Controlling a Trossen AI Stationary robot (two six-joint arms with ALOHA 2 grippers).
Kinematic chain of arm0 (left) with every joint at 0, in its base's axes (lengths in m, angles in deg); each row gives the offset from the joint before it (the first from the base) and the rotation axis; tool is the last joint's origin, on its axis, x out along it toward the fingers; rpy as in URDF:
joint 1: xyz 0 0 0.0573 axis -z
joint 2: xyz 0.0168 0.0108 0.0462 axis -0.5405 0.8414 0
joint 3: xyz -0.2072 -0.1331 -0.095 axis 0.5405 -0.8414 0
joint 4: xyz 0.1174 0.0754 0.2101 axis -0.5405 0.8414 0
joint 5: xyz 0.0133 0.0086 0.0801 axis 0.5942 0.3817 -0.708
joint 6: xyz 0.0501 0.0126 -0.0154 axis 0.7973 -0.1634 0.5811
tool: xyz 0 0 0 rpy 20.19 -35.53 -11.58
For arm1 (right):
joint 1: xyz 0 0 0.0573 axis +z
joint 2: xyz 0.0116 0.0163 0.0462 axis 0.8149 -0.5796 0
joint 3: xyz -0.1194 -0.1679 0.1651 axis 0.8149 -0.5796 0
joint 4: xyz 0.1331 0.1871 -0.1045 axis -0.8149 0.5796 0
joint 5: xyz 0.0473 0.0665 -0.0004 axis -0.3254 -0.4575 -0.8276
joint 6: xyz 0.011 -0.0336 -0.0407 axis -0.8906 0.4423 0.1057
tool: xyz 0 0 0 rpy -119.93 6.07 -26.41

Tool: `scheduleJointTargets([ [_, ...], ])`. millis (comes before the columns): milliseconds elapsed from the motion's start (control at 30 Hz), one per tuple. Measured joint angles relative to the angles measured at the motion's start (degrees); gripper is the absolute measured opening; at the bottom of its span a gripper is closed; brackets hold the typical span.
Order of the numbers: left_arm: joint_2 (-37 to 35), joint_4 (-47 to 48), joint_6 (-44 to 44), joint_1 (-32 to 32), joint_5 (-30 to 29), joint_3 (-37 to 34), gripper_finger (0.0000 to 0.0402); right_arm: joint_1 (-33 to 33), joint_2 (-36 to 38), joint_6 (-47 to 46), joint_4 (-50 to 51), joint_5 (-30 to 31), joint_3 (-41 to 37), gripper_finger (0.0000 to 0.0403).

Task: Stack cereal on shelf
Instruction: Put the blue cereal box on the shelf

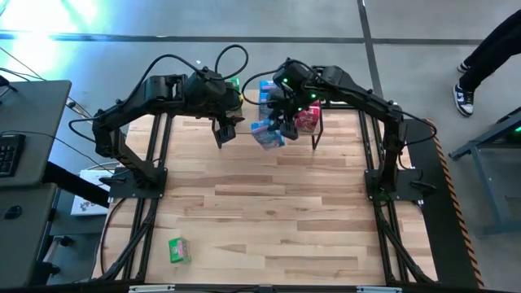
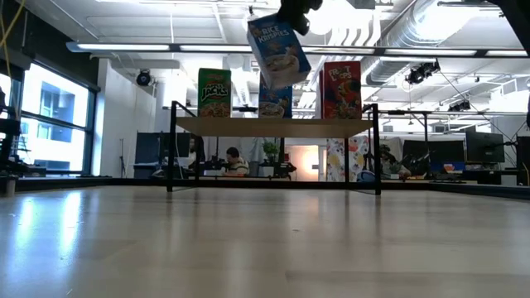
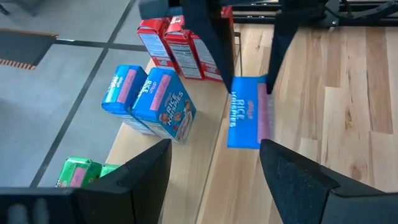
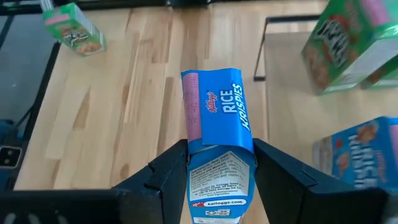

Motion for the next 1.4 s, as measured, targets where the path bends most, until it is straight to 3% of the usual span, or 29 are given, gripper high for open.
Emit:
scheduleJointTargets([
  [233, 0.00, 0.00, -0.02, 0.00, 0.00, 0.00, 0.0236, 0.67, 1.77, -0.42, 0.88, -0.09, -4.14, 0.0160],
  [433, 0.00, -0.37, 0.02, 0.00, 0.01, 0.00, 0.0236, 0.63, 8.19, -1.89, -2.78, 0.95, -11.41, 0.0160],
  [633, 0.01, -0.50, 0.07, 0.00, 0.00, 0.00, 0.0236, 0.17, 17.32, -3.74, -15.70, 1.26, -23.06, 0.0160],
  [833, 0.04, -0.55, 0.11, 0.00, -0.23, 0.00, 0.0236, -0.26, 25.67, -4.45, -35.83, 1.82, -38.65, 0.0160],
  [1033, 0.04, -0.60, 0.18, 0.00, -0.39, 0.00, 0.0236, -1.59, 29.79, -4.56, -53.42, 3.92, -52.45, 0.0160],
  [1200, 0.04, -0.63, 0.22, 0.01, -2.04, 0.00, 0.0236, -2.62, 29.95, -2.72, -58.23, 3.90, -57.37, 0.0160],
  [1400, 0.04, -0.68, 0.22, 0.00, -6.31, 0.00, 0.0236, -3.61, 29.82, -0.21, -59.13, 4.39, -57.95, 0.0160],
])
